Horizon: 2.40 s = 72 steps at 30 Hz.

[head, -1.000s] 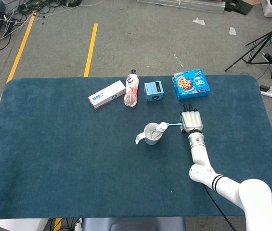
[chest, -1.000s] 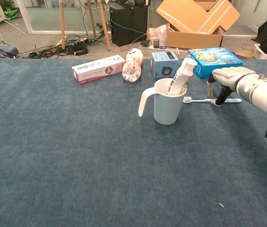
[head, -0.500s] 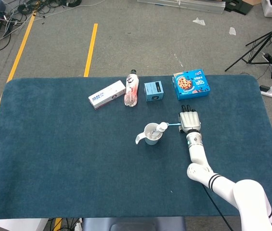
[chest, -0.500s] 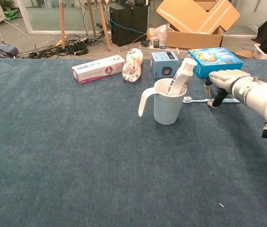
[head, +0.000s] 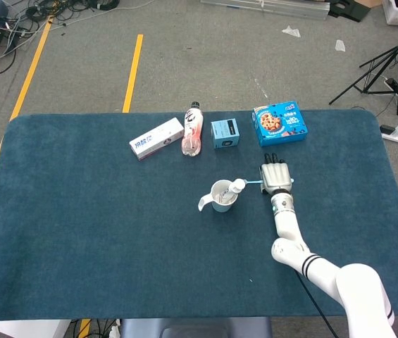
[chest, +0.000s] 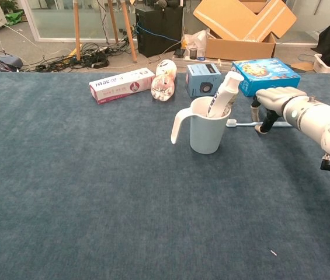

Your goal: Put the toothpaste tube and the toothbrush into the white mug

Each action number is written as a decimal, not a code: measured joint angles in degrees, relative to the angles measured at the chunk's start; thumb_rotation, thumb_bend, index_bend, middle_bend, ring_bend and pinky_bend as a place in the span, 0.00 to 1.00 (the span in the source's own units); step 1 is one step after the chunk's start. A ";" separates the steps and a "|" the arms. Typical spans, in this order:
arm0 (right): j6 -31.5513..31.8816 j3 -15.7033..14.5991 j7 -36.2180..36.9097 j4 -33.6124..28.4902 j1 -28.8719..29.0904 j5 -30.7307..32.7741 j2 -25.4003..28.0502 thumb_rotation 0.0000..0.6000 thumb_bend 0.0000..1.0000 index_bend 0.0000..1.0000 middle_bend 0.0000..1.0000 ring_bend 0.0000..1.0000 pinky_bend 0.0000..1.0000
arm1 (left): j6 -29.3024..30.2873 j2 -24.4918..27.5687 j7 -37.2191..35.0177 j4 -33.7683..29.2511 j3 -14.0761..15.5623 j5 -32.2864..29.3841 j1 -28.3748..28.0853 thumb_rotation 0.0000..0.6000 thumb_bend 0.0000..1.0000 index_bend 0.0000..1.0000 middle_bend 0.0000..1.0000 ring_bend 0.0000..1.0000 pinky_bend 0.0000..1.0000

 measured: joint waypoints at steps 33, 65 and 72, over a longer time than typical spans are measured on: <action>9.43 2.10 -1.47 -18.35 -3.32 -0.62 10.48 1.00 0.28 0.60 0.09 0.00 0.21 | -0.77 -0.10 0.18 0.33 -0.05 -0.48 -0.20 1.00 0.29 0.39 0.44 0.45 0.45; 22.19 7.33 1.33 -48.70 -4.82 -3.06 25.65 1.00 0.28 0.60 0.10 0.00 0.21 | -1.60 -0.15 0.86 0.17 0.10 -0.91 -0.47 1.00 0.29 0.39 0.44 0.45 0.45; 23.18 8.35 7.08 -52.57 -5.14 -6.19 26.92 1.00 0.28 0.60 0.11 0.00 0.21 | -1.42 -0.13 0.73 0.14 0.09 -0.89 -0.36 1.00 0.29 0.39 0.44 0.45 0.45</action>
